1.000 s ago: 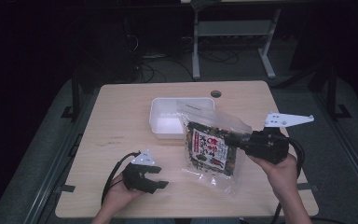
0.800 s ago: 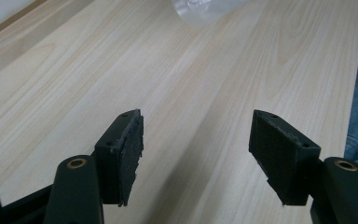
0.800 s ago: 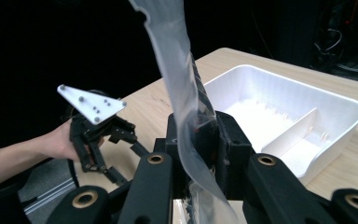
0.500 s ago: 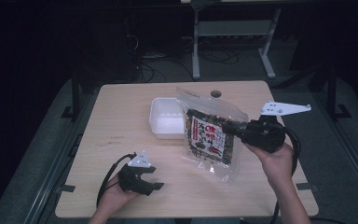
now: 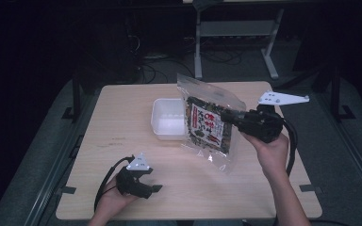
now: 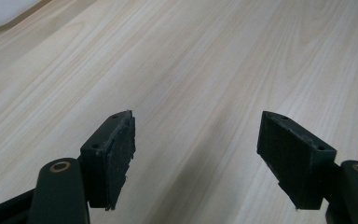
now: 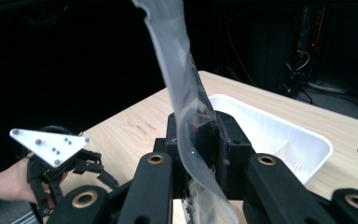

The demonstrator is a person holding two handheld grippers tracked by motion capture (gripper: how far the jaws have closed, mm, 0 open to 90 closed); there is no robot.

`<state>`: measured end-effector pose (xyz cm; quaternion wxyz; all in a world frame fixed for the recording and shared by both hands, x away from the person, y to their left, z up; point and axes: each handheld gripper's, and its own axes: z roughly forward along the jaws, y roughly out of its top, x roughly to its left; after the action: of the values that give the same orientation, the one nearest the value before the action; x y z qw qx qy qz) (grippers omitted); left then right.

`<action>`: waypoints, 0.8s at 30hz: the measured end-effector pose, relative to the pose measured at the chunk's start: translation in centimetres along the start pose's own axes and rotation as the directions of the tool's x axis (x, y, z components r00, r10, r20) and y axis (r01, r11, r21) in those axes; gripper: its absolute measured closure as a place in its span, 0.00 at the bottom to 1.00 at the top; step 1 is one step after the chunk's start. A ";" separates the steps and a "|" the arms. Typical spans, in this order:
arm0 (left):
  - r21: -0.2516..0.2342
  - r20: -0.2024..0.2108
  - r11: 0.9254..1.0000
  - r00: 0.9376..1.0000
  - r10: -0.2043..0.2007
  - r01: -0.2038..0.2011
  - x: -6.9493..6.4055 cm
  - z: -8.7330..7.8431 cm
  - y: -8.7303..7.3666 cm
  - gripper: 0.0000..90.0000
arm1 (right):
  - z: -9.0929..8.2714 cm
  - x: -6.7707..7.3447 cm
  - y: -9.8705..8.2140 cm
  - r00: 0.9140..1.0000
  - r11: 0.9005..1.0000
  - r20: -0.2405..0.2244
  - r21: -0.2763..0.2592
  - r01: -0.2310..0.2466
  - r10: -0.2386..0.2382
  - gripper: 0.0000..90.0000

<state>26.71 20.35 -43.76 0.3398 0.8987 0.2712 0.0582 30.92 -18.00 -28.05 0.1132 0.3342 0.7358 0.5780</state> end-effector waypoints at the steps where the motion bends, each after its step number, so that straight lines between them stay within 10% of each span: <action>1: 0.000 0.000 1.000 1.000 0.000 0.000 0.0 0.0 0.0 0.30 | 0.0 0.0 0.0 1.000 1.000 0.000 0.000 0.000 0.000 0.85; 24: 0.004 -0.007 1.000 1.000 -0.011 0.011 0.6 0.1 -0.3 0.28 | 5.2 0.1 2.8 0.998 0.999 0.048 -0.019 0.050 -0.049 0.86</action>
<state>27.12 20.83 -44.07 0.3373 0.8977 0.2774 0.0590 34.72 -13.66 -27.05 0.1482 0.3282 0.7352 0.5743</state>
